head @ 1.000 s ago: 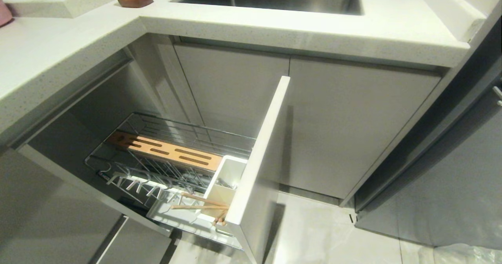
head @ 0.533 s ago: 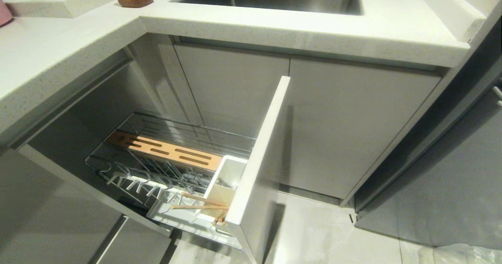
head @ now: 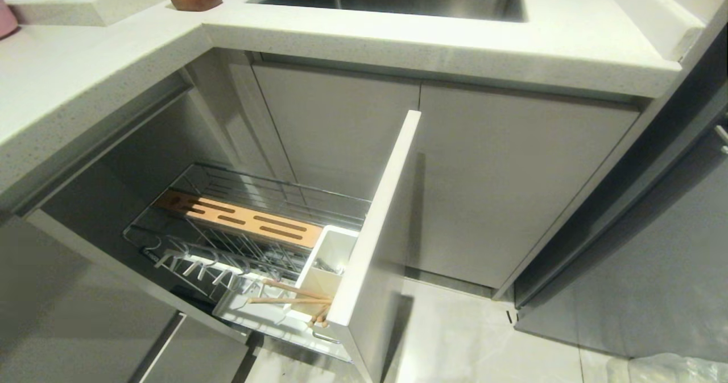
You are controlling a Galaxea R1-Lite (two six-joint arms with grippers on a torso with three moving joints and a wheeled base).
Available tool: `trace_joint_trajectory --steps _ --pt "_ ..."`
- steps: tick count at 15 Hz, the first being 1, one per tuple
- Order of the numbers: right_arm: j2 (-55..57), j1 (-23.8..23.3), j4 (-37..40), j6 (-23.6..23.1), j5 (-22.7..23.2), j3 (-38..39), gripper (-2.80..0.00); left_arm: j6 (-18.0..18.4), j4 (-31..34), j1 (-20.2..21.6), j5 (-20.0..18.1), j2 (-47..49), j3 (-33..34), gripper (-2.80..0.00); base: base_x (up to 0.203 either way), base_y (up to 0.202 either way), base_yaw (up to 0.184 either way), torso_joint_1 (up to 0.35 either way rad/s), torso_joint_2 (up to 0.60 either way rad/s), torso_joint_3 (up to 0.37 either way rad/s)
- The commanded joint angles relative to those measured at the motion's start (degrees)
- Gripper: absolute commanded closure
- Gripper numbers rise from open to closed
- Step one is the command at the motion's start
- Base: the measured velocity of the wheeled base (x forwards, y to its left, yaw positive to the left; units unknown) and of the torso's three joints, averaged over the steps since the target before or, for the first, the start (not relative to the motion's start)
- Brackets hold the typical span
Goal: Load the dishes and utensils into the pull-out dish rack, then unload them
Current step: Pick up the spoon and place it in the cupboard
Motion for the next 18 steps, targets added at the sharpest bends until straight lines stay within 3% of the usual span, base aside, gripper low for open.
trace_joint_trajectory --steps 1,6,7,18 --pt "0.0 0.0 0.0 0.0 0.0 0.0 0.00 0.1 0.3 0.0 -0.3 0.1 0.0 -2.80 0.000 0.000 0.000 0.000 0.00 0.000" --pt "0.0 0.0 0.0 0.0 0.0 0.0 0.00 0.1 0.2 0.0 -0.3 0.1 0.0 -2.80 0.000 0.000 0.000 0.000 0.00 0.000" --pt "0.0 0.0 0.0 0.0 0.0 0.0 0.00 0.0 0.2 0.0 -0.3 0.1 0.0 0.00 0.000 0.000 0.000 0.000 0.00 0.000" --pt "0.0 0.0 0.0 0.0 0.0 0.0 0.00 -0.2 0.1 0.0 -0.4 -0.1 -0.4 0.00 0.000 0.000 0.000 0.000 0.00 0.000"
